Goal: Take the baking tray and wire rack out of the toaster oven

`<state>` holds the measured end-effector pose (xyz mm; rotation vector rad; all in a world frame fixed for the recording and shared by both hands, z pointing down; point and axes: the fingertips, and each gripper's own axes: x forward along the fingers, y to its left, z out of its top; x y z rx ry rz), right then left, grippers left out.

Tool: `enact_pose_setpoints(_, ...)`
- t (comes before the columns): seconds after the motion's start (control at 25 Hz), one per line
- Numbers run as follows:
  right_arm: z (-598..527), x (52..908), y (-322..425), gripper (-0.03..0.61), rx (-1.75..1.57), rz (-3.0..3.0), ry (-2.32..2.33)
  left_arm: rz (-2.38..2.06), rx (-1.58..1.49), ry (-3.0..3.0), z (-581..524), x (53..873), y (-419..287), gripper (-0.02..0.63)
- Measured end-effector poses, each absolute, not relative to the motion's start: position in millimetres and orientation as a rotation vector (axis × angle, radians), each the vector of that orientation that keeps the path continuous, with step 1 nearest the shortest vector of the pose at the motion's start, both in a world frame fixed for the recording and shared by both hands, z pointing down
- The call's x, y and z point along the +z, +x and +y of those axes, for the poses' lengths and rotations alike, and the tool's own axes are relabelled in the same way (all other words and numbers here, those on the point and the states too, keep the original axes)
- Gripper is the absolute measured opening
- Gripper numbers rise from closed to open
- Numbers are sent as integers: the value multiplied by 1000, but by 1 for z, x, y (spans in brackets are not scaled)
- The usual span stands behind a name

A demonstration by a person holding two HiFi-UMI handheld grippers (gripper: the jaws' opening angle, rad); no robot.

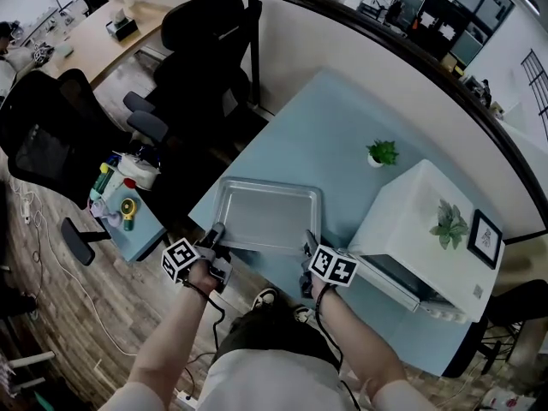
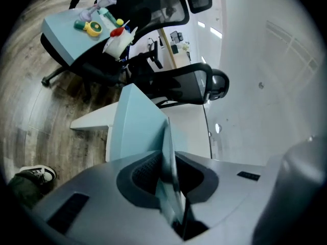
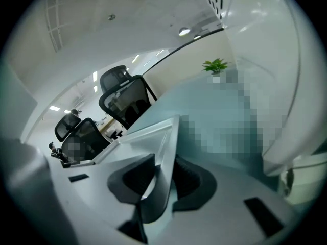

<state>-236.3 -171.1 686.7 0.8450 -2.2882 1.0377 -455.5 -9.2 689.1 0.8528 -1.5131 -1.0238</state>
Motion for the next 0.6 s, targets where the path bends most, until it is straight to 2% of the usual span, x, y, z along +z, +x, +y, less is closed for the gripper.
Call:
enact_pose_setpoints(0.16, -174, 694, -247, 104, 1075, -2294, 864, -1601, -1028, 848, -9, 692, -475, 65)
enact_pose_setpoints(0.28, -183, 699, -245, 100, 1058, -2261, 924, -1673, -1029, 846, -2, 691, -492, 169)
enact_pose_setpoints(0.6, -190, 710, -250, 126, 978, -2121, 940, -1766, -783, 948, 3, 694, -508, 210)
